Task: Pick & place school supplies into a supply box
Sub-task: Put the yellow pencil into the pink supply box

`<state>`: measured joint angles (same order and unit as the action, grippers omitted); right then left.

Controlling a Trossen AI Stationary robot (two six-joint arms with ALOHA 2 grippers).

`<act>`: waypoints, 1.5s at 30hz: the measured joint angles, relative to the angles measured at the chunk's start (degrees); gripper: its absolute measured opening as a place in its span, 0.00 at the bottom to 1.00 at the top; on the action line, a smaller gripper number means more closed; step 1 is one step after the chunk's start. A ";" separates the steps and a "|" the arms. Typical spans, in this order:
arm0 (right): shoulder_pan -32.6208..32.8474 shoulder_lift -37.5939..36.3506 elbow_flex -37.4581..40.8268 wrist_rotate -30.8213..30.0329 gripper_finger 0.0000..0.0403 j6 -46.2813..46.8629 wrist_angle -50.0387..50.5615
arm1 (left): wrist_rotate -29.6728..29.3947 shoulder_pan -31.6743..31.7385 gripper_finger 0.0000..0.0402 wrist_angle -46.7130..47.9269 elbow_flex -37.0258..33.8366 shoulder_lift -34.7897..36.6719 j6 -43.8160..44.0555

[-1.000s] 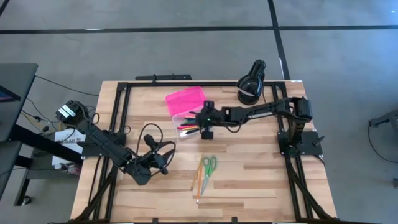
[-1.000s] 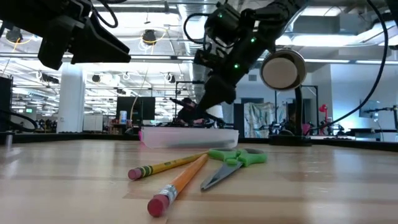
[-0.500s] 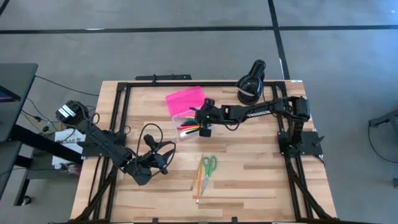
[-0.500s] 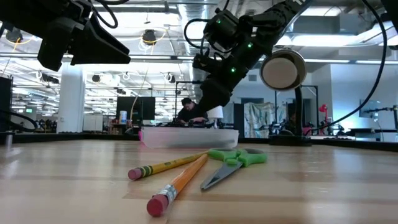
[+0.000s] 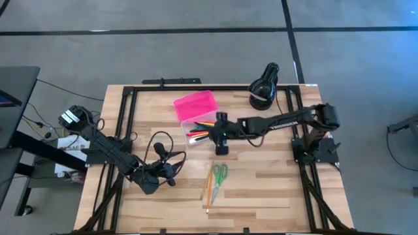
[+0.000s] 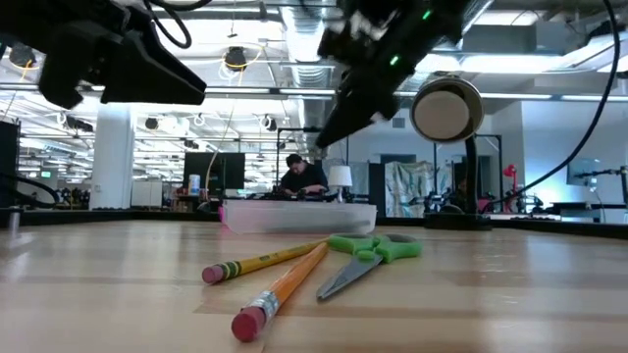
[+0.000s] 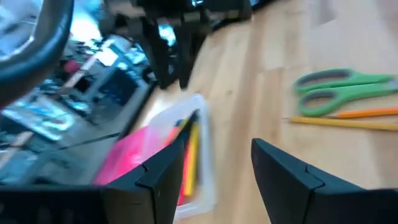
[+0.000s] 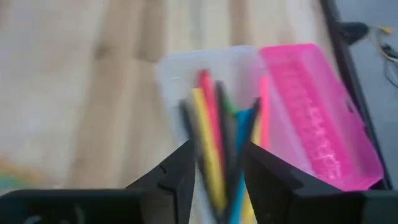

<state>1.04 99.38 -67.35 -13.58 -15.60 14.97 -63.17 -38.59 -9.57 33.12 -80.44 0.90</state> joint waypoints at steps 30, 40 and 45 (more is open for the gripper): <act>27.63 -27.57 32.98 -27.62 0.29 8.08 -15.89 | 43.49 13.43 0.46 -27.06 10.99 -25.13 -2.51; 32.83 -27.57 33.01 -33.39 0.29 7.66 -15.51 | 41.49 13.61 0.46 -5.28 22.18 -29.22 -0.04; 33.48 -27.57 33.01 -34.77 0.29 7.91 -15.58 | 41.27 12.81 0.46 -1.48 23.69 -29.22 1.36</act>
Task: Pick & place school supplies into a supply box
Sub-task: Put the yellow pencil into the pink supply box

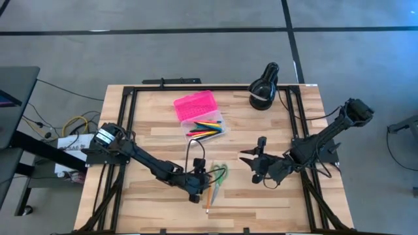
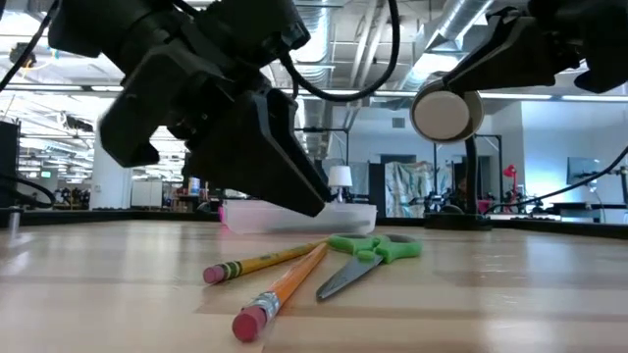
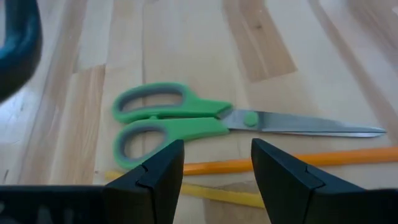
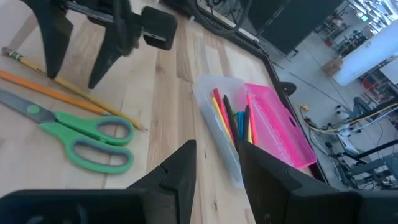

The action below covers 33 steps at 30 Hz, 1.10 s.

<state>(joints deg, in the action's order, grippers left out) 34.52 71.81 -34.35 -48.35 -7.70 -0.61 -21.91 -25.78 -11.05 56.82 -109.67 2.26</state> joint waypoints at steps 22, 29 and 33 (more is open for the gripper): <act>-0.04 0.04 0.00 0.21 0.29 1.28 -0.08 | 1.88 0.18 0.46 3.95 -0.02 -0.22 2.27; -0.04 0.04 0.00 0.23 0.29 1.33 -0.11 | 2.14 0.18 0.46 4.28 -0.02 -0.22 3.39; -0.04 0.04 0.00 0.23 0.29 1.33 -0.30 | 2.14 0.31 0.46 4.28 -0.02 -0.22 4.74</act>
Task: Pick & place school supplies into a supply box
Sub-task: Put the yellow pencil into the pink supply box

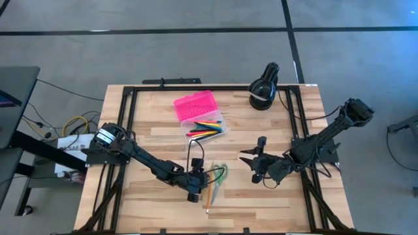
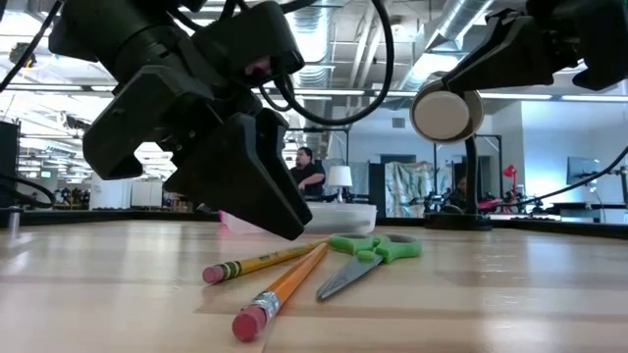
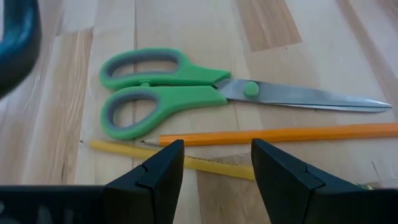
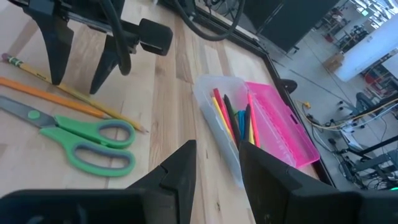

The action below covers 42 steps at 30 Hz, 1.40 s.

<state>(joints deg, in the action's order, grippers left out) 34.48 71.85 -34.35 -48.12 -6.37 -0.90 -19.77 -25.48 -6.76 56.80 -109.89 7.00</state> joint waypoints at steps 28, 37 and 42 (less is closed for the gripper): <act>0.00 0.04 -0.04 0.13 0.29 0.52 0.45 | -8.07 0.68 0.46 5.58 3.39 -2.34 1.03; 0.00 0.04 -0.04 0.13 0.29 1.05 0.45 | -12.05 0.46 0.46 36.17 11.77 -2.19 27.93; 0.00 0.04 -0.04 0.14 0.29 1.49 0.45 | -10.92 0.42 0.46 44.80 11.26 -2.19 37.29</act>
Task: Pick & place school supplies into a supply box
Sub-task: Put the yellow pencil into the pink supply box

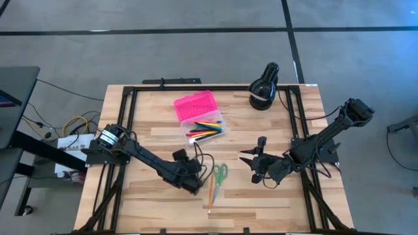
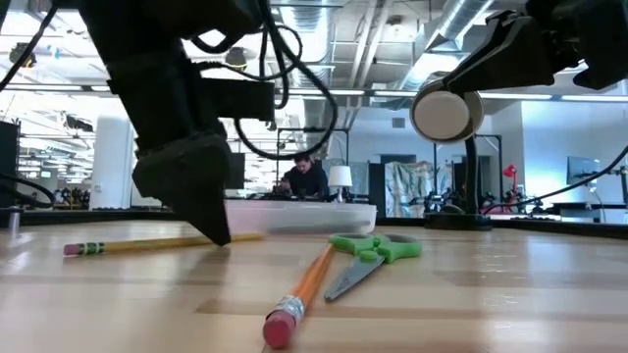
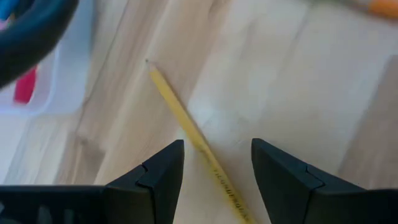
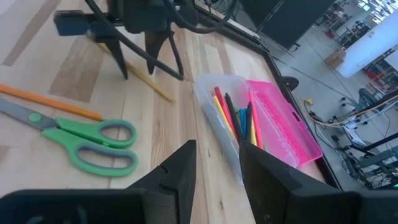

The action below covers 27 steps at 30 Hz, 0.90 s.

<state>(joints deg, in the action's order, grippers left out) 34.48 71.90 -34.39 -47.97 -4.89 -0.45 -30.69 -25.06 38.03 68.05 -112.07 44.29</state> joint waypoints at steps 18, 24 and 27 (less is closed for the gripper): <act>0.00 0.00 0.00 0.07 0.29 0.46 0.00 | 7.45 1.34 0.46 7.74 0.29 0.29 7.26; 0.00 0.00 0.00 0.10 0.29 0.50 0.00 | 15.84 5.02 0.45 7.26 0.35 0.36 2.30; 0.00 0.00 0.00 0.10 0.29 0.64 0.00 | 19.59 7.26 0.45 7.16 0.35 0.37 -0.48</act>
<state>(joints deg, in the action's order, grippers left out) 34.48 71.90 -34.39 -47.88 -4.24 -0.45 -11.10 -17.80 45.19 68.40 -111.70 43.81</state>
